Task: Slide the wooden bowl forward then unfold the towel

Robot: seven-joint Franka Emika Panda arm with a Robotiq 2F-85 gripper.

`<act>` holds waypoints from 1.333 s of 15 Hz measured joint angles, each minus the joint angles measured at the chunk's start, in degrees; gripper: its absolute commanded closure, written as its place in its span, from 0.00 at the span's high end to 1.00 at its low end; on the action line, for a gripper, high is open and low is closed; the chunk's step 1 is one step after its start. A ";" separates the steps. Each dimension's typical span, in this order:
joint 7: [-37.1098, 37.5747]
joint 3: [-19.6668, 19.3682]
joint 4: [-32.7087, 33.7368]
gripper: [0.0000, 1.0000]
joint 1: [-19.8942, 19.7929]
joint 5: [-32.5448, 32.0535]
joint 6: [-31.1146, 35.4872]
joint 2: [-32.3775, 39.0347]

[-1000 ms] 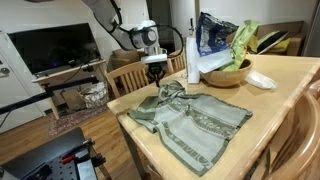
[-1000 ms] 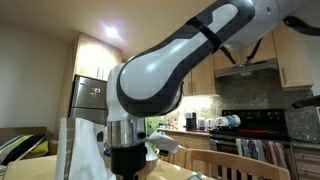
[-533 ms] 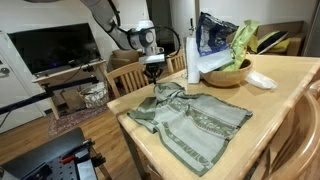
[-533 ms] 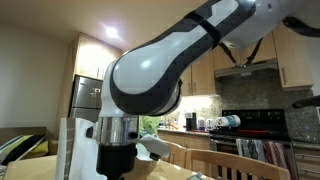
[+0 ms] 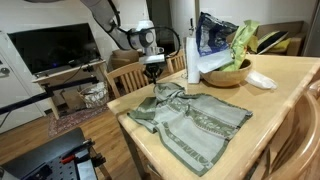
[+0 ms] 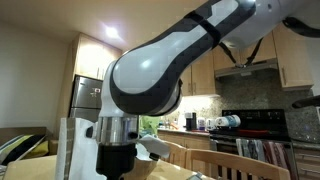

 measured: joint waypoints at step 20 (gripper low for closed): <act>0.12 1.14 3.06 0.01 1.43 1.38 0.13 2.10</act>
